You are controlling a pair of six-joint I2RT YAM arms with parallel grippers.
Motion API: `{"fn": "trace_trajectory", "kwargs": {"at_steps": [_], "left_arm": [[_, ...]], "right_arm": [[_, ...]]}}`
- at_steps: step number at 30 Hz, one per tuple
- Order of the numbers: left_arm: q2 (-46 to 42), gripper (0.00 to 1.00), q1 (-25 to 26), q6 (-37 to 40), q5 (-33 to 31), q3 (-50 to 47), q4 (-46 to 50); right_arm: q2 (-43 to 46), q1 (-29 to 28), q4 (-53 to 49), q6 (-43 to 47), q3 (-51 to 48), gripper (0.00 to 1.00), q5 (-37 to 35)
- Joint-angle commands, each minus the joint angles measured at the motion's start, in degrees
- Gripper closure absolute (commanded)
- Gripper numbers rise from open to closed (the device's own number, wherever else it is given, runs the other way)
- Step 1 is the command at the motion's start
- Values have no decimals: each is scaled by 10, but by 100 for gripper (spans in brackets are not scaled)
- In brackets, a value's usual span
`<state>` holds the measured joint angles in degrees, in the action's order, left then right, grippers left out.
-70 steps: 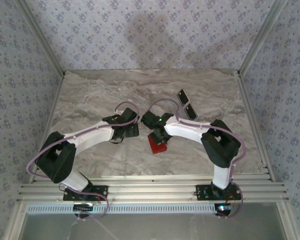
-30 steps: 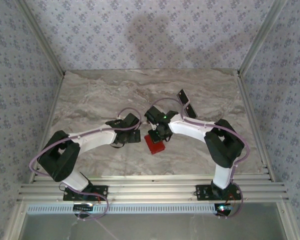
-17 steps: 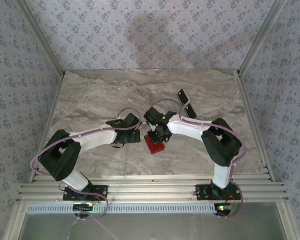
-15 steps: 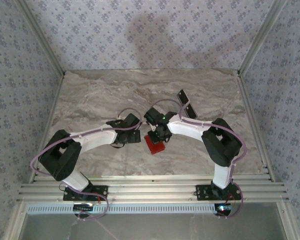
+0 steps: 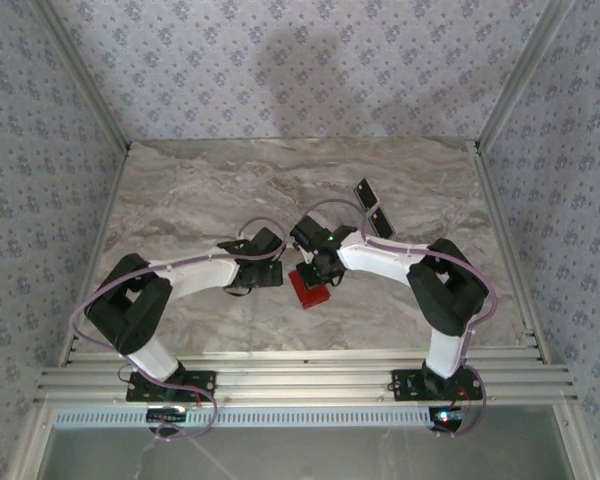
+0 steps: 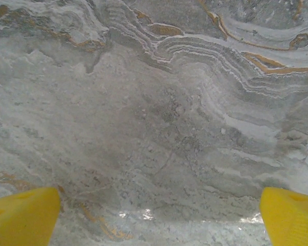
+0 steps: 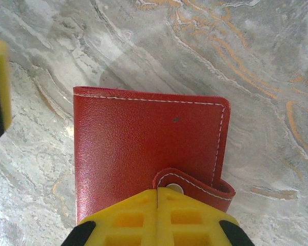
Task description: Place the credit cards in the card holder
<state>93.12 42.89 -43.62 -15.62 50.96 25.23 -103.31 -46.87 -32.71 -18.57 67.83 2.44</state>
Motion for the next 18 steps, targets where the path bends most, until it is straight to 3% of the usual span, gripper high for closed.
{"fn": "trace_trajectory", "kwargs": {"at_steps": [1, 13, 18], "left_arm": [[7, 0, 5, -11, 8, 16, -4], [0, 0, 2, -22, -13, 15, 12], [-78, 0, -18, -46, -39, -37, 22]], "right_arm": [[21, -8, -3, 2, -16, 100, 16], [-23, -12, 3, 3, -22, 100, 33], [-28, -11, 12, -3, -37, 100, 35]]}}
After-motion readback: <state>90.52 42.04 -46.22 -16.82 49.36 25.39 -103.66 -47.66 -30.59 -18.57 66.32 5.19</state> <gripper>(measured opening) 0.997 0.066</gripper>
